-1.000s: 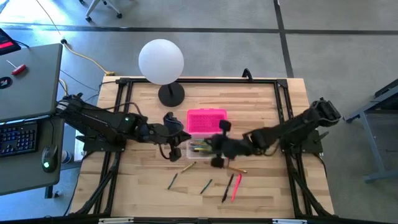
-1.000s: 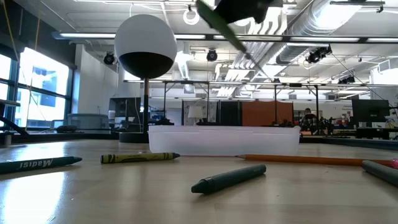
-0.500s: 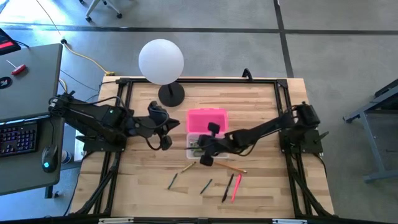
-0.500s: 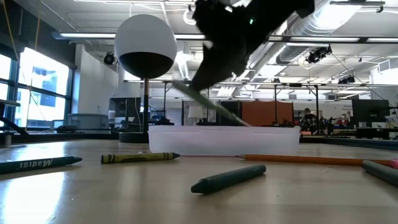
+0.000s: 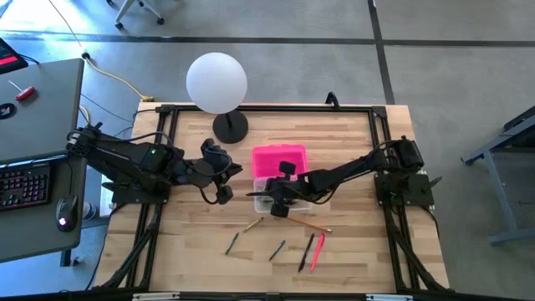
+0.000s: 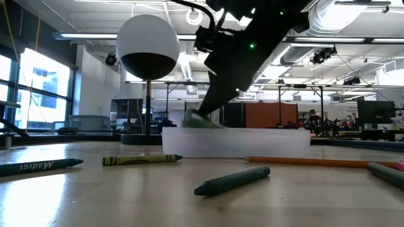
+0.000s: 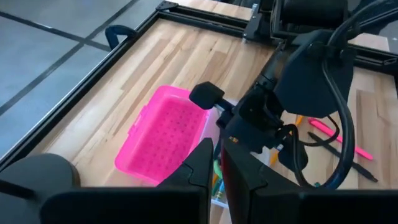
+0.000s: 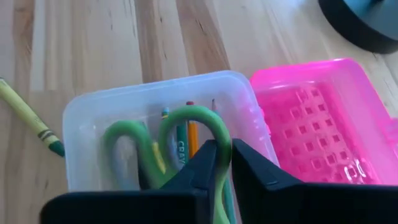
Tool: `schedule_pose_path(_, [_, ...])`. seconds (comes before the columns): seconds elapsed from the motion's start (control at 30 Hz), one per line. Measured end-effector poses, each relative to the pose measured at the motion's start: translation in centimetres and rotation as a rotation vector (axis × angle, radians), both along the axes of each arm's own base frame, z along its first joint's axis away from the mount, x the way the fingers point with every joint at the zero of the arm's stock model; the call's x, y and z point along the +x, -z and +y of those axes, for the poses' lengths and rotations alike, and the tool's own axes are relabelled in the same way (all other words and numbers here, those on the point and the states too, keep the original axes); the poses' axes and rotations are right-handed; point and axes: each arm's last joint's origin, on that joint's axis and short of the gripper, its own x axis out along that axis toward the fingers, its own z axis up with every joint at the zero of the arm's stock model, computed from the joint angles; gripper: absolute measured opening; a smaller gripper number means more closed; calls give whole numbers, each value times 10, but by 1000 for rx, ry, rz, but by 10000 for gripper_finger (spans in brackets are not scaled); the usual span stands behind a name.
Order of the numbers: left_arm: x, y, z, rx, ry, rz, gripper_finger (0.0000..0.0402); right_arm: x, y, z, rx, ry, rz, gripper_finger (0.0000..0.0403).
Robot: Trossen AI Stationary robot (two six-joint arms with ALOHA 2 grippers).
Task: Pick & place school supplies into a supply box
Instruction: Put the green scissors into the pink supply box, then put the pink pen into the pink supply box
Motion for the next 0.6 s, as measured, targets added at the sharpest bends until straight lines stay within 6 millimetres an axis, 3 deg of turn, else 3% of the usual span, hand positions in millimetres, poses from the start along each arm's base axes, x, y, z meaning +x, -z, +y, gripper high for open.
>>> schedule_pose_path(0.3, [0, 0, 0, -5, -1, -2, 62, 4, -8, 6, -21, -35, -29, 94])
schedule_pose_path(0.47, [0, 0, 0, -7, -2, -1, 62, 5, -40, 35, -38, -184, -50, 104])
schedule_pose_path(0.6, [0, 0, 0, -18, 3, 1, 62, -10, -59, 66, -27, -313, 13, 105])
